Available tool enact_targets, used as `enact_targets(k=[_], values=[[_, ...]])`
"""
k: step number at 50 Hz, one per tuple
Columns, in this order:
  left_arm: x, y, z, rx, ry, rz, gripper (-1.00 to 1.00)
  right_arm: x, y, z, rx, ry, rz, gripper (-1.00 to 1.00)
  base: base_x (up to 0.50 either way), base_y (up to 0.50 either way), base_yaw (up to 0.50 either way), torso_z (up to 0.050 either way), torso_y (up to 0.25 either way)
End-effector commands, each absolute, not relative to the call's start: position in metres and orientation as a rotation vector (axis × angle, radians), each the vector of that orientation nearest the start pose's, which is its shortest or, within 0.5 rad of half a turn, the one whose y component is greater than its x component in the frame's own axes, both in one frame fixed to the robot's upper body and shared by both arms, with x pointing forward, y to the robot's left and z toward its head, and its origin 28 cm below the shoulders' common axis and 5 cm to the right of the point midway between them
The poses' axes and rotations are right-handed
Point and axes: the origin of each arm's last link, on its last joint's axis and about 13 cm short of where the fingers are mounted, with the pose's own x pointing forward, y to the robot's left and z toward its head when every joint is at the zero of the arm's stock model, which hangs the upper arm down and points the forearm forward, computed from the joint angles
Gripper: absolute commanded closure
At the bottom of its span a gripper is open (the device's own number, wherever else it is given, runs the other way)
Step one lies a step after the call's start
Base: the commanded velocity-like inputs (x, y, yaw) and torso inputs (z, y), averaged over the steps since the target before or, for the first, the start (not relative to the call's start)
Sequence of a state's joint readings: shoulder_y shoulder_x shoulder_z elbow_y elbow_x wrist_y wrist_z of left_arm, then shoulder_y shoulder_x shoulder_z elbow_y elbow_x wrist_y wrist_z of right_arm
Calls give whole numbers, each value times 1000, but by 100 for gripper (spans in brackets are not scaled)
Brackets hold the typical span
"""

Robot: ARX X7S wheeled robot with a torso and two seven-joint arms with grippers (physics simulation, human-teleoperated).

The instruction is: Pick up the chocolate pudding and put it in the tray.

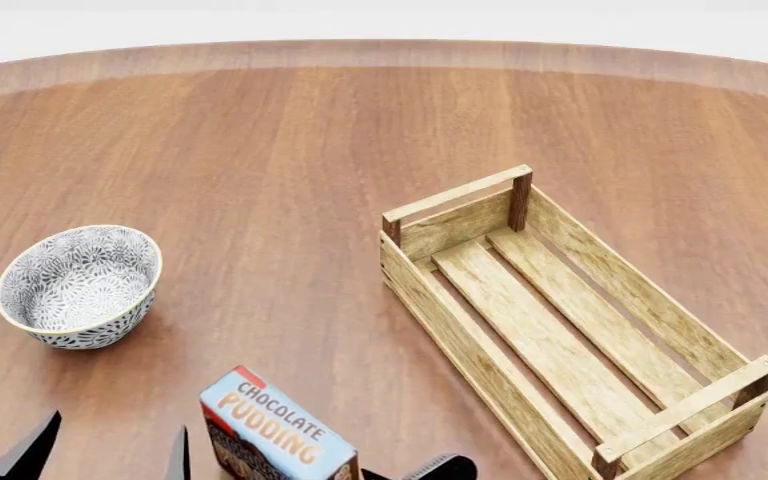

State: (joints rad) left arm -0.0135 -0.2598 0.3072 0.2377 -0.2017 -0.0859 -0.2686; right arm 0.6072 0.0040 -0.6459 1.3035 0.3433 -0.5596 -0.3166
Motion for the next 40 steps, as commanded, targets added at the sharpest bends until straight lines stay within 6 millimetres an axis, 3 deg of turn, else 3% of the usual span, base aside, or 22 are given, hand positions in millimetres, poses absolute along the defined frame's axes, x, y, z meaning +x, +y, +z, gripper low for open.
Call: enact_targets(k=[1,27,40], values=[[203,196,50,24,-92,-80,-100,289,-70,-48,-102,170,589,100,0,0,0,0,0],[203,197,45,11,-81,-79,-100,301,-92,10,-148,44,437,100,0,0,0,0,0],[203,198,44,9,-79,-74,-100,306,-104,17,-149,33,366,100,0,0,0,0,1]])
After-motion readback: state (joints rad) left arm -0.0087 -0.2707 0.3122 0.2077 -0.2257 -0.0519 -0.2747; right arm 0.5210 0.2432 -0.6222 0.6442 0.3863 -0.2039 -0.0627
